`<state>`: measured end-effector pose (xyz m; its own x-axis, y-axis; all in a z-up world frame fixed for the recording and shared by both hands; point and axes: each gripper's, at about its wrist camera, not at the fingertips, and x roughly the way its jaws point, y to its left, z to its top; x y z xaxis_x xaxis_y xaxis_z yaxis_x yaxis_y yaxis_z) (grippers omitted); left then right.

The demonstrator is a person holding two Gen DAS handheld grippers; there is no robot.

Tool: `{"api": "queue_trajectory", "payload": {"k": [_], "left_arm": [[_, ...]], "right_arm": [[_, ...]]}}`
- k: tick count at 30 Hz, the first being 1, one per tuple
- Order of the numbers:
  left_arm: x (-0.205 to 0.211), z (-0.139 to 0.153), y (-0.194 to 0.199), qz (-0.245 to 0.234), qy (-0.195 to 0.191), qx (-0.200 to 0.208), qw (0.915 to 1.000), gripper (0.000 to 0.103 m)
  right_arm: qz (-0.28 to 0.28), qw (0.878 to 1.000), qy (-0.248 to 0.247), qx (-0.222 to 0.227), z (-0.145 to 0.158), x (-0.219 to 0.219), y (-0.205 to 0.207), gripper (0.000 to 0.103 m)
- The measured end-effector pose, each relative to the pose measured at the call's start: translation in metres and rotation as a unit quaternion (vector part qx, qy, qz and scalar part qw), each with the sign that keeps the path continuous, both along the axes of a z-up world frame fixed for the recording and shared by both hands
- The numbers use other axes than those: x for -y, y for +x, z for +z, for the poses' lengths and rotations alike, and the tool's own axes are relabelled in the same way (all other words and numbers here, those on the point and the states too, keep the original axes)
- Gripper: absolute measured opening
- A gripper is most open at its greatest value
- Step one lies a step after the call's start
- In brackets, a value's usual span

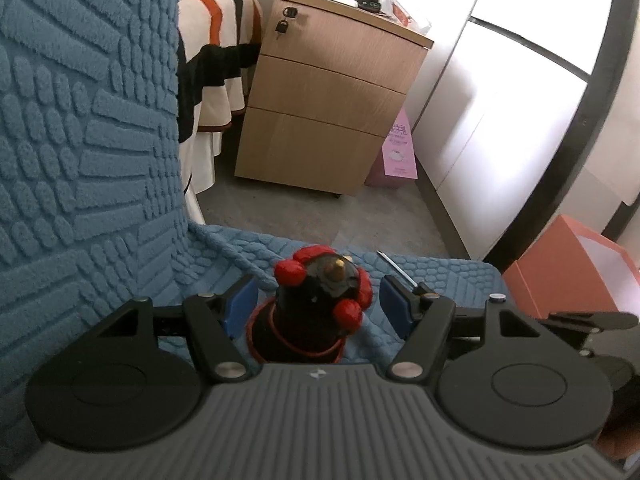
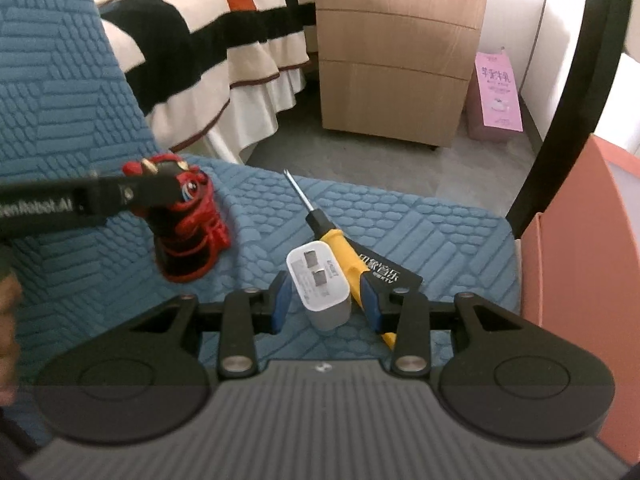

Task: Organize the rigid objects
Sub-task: 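Grasp the red-and-black figurine with the left gripper while the right gripper grasps the white charger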

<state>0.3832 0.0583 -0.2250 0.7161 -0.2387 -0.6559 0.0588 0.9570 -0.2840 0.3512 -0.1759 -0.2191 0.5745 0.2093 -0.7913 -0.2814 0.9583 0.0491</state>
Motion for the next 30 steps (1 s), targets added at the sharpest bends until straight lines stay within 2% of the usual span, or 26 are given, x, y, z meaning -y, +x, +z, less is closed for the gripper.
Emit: {"api": "queue_trajectory", "payload": {"k": [5,8,12,15,19,24,30], "left_arm": [[-0.001,0.0,0.006,-0.004,-0.002,0.002,1.0,0.072],[0.002,-0.001,0.009,-0.007,0.001,0.001,1.0,0.072],[0.002,-0.002,0.011,-0.003,0.011,0.007,0.9999,0.071],[0.001,-0.004,0.015,-0.002,-0.001,0.003,1.0,0.071],[0.008,-0.008,0.018,-0.012,0.01,0.001,0.9999,0.068],[0.019,-0.013,0.019,-0.02,0.037,-0.001,0.9991,0.061],[0.019,-0.013,0.013,-0.008,0.03,-0.006,0.9995,0.061]], "right_arm": [[0.008,1.0,-0.003,0.001,-0.005,-0.007,0.0,0.041],[0.011,1.0,-0.021,0.002,-0.004,-0.012,-0.001,0.037],[0.018,0.999,-0.03,0.0,-0.008,-0.015,-0.003,0.036],[0.026,0.999,-0.045,-0.001,-0.01,-0.018,-0.001,0.034],[0.001,0.999,-0.026,-0.034,-0.014,-0.014,0.006,0.033],[-0.007,0.998,-0.032,-0.044,-0.009,-0.015,0.0,0.032],[-0.01,0.998,-0.032,-0.047,0.002,-0.013,-0.019,0.03]]}}
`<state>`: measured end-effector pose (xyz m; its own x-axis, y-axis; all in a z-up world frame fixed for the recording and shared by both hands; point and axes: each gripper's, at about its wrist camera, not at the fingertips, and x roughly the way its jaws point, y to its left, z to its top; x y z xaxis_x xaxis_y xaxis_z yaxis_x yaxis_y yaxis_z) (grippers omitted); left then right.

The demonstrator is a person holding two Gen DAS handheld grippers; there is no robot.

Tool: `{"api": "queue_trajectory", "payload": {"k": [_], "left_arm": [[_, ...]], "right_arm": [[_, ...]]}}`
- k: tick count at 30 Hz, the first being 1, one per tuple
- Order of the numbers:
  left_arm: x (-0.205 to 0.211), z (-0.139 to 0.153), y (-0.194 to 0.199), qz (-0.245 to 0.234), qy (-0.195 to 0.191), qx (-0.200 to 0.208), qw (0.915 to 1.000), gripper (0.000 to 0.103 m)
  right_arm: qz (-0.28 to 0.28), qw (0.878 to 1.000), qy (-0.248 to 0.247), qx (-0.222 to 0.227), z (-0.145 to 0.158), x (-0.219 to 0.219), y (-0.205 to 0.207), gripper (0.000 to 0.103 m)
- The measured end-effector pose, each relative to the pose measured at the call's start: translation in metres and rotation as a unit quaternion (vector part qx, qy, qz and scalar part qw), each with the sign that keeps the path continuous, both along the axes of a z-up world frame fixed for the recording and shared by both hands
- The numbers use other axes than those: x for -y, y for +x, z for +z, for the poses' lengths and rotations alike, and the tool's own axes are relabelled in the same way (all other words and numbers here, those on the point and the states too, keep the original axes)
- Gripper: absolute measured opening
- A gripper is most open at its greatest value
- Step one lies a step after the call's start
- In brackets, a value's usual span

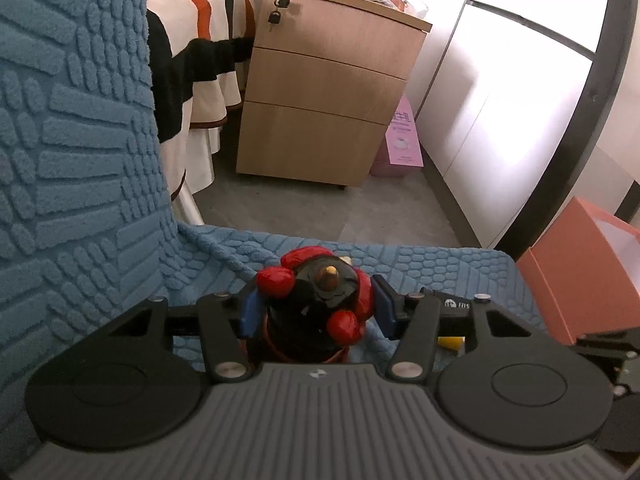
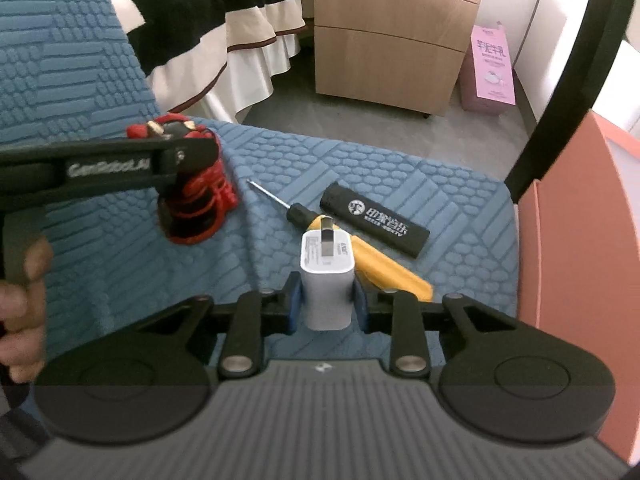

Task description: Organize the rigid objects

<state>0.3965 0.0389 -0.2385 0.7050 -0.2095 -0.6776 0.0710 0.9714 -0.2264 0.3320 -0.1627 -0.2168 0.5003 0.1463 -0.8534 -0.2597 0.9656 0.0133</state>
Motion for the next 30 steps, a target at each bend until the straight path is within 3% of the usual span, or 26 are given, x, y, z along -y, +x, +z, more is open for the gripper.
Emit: {"api": "queue_trajectory", "payload": {"k": [6,10,16,22,30], "left_arm": [[0.0,0.007,-0.016,0.013,-0.002,-0.013,0.9998,0.061],[-0.004,0.01,-0.032,0.016,-0.012,-0.021,0.9996,0.061],[0.001,0.016,-0.059,0.009,-0.017,-0.032,0.9993,0.061],[0.009,0.029,-0.088,0.0,-0.013,-0.027,0.9996,0.061],[0.01,0.047,-0.124,0.011,-0.047,-0.023,0.9986,0.061]], "right_arm": [[-0.006,1.0,0.001,-0.008,0.006,0.006,-0.019,0.03],[-0.027,0.999,0.035,-0.024,0.008,0.017,-0.03,0.03],[-0.039,0.998,0.042,-0.031,0.011,0.023,-0.049,0.03],[-0.041,0.998,0.045,-0.028,0.022,0.029,-0.064,0.03],[-0.027,0.999,0.021,0.001,0.042,0.033,-0.087,0.03]]}}
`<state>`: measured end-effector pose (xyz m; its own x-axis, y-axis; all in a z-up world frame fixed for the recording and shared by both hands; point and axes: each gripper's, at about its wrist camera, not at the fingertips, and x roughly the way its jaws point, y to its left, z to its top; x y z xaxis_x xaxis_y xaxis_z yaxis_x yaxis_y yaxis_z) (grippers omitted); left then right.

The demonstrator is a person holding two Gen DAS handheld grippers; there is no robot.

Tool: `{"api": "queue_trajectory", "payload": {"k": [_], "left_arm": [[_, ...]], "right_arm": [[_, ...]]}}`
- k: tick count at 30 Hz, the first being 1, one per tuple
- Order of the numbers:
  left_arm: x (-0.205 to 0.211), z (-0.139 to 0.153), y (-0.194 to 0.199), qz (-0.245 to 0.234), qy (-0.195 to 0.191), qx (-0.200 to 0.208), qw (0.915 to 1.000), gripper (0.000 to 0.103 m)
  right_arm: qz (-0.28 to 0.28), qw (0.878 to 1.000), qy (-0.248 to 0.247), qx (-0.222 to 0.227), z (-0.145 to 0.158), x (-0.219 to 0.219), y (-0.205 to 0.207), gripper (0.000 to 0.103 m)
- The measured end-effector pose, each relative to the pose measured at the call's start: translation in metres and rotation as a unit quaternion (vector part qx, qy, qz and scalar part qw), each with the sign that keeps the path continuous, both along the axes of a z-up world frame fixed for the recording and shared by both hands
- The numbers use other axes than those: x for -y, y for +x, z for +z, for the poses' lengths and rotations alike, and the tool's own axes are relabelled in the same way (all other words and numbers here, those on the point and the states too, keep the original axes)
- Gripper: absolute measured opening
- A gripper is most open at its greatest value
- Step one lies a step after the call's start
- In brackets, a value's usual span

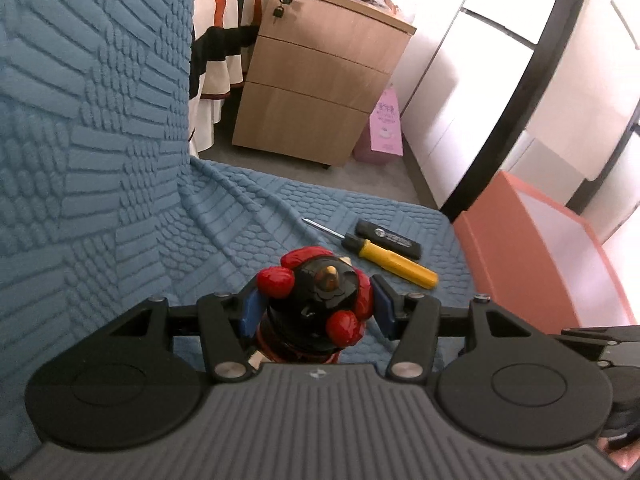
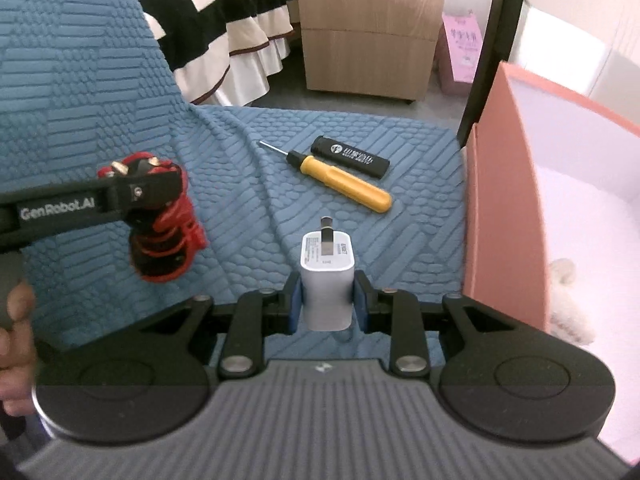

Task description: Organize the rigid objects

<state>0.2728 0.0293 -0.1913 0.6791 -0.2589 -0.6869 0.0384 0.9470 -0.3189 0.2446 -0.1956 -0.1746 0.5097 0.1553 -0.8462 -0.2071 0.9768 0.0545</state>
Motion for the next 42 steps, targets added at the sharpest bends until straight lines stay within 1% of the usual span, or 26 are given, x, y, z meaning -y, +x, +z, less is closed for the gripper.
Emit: {"api": "queue_trajectory", "payload": {"k": [3,7,10,17,22,27,30,42], "left_arm": [[0.004,0.007,-0.013,0.001,-0.003,0.001,1.0,0.061],[0.013,0.016,-0.029,0.006,-0.011,-0.001,0.9999,0.061],[0.019,0.025,-0.04,0.008,-0.004,-0.001,1.0,0.061],[0.023,0.049,-0.062,0.012,-0.003,0.008,0.9999,0.061],[0.026,0.066,-0.075,0.011,-0.004,0.015,0.9998,0.061],[0.03,0.081,-0.085,0.012,-0.005,0.021,0.9997,0.061],[0.034,0.091,-0.089,0.01,-0.012,0.024,0.9996,0.061],[0.07,0.113,-0.099,-0.013,-0.02,0.034,0.9991,0.061]], "right_arm": [[-0.006,1.0,0.007,0.0,0.005,0.004,-0.007,0.03],[0.001,1.0,0.006,0.003,0.012,0.009,-0.02,0.03],[-0.003,1.0,0.01,0.002,0.018,0.012,-0.028,0.03],[0.003,1.0,0.016,0.022,0.043,0.015,-0.047,0.03],[0.003,0.999,0.03,0.035,0.06,0.019,-0.059,0.03],[0.002,0.998,0.037,0.051,0.076,0.025,-0.069,0.03],[0.0,0.997,0.039,0.062,0.084,0.03,-0.075,0.03],[-0.019,0.995,0.04,0.086,0.099,0.053,-0.091,0.03]]}}
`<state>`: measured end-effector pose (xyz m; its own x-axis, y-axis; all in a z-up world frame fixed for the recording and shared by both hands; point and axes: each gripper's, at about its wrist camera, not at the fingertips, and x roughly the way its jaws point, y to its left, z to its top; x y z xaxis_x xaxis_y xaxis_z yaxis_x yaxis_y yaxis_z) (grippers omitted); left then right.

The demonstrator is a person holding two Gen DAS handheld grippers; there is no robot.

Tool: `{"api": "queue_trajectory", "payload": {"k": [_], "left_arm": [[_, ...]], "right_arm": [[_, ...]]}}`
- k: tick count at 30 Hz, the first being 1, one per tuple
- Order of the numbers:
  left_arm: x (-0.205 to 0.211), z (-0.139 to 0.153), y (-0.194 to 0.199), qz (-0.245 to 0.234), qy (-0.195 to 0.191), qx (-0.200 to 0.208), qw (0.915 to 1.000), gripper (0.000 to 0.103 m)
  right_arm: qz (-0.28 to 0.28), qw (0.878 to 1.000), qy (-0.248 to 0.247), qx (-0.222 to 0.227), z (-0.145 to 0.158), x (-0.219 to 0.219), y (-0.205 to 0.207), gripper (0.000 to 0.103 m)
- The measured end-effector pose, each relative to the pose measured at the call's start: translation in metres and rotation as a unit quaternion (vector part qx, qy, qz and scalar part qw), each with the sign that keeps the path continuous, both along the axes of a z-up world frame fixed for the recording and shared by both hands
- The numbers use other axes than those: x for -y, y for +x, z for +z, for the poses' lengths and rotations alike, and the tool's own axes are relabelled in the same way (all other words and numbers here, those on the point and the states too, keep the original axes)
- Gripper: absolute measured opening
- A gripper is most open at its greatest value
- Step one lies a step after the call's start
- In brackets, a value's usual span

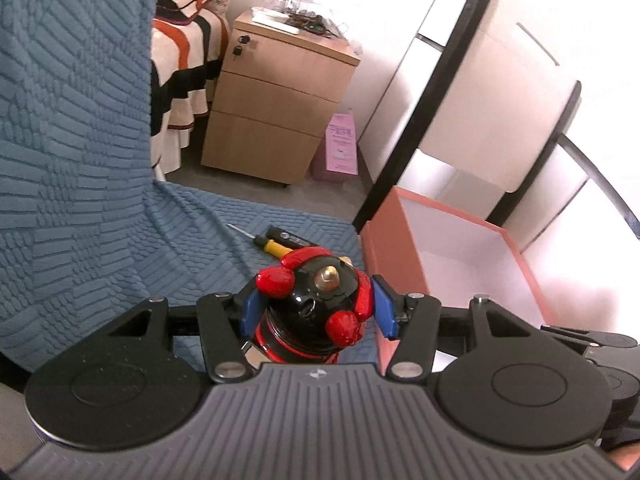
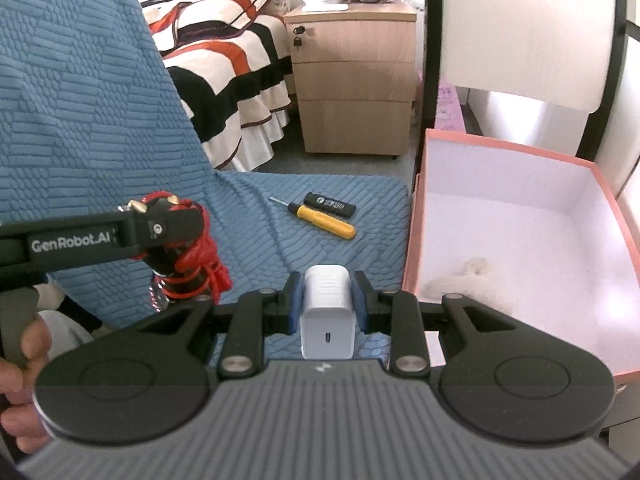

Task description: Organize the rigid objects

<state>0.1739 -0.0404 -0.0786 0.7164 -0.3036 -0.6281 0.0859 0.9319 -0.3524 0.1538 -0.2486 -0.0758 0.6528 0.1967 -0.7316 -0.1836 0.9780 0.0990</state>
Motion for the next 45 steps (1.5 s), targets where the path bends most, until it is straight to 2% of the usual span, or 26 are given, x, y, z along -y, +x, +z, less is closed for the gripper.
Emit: {"api": "queue_trajectory", "payload": {"k": [14,19,27,35,45], "left_arm": [[0.075,0.025,0.001,-0.056,-0.001,0.018,0.9983,0.061],[0.104,0.027,0.004,-0.074,-0.009,0.017,0.9971,0.061],[0.151,0.028,0.008,-0.102,0.0,0.02,0.9946,0.061],[0.178,0.019,0.022,-0.103,0.006,0.01,0.9946,0.061],[0.213,-0.012,0.053,-0.104,0.016,-0.024,0.9941,0.061]], "right_arm": [[-0.055,0.998,0.004,0.03,0.021,0.064,-0.014,0.03],[-0.075,0.996,0.006,0.039,0.03,0.084,-0.02,0.03],[-0.103,0.994,0.006,0.047,0.035,0.119,-0.031,0.03],[-0.129,0.991,0.008,0.038,0.027,0.162,-0.03,0.03],[-0.14,0.99,0.009,-0.006,-0.012,0.203,-0.004,0.03]]}}
